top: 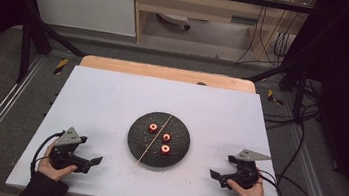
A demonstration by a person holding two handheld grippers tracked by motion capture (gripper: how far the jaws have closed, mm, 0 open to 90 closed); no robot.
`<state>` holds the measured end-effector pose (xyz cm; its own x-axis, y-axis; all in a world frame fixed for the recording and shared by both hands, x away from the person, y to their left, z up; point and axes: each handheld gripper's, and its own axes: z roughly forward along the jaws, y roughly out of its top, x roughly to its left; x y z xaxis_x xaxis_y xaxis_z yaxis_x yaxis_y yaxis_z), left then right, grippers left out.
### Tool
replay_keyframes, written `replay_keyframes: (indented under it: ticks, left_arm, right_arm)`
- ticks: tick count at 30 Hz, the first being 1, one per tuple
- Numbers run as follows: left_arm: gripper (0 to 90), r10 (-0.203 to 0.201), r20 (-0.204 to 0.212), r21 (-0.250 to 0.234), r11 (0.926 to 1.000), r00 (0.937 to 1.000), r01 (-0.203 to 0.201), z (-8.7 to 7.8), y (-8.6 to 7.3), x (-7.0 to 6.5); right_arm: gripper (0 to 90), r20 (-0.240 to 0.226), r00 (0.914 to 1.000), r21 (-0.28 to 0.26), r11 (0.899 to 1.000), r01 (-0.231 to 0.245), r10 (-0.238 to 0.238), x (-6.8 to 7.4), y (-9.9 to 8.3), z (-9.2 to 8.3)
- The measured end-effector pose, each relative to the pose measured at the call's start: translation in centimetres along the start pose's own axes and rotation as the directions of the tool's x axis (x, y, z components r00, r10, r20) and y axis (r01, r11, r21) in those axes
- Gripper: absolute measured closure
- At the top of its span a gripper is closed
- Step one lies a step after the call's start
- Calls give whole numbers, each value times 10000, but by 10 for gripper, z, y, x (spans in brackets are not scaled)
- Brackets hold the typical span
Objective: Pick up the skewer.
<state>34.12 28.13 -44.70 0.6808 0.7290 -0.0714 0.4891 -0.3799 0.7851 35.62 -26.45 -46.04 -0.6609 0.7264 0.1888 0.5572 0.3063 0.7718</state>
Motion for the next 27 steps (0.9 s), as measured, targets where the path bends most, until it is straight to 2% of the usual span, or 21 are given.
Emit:
replay_keyframes:
  ticks: [14,27]
  left_arm:
    - [24,44,131,-91,10000,9999,-42,2,5,-4]
    - [23,256,132,12,9997,9996,-257,7,12,-15]
  right_arm:
    - [6,-81,9999,-24,10000,-78,78,0,0,0]
    - [6,-98,9999,-52,10000,-71,71,0,1,-1]
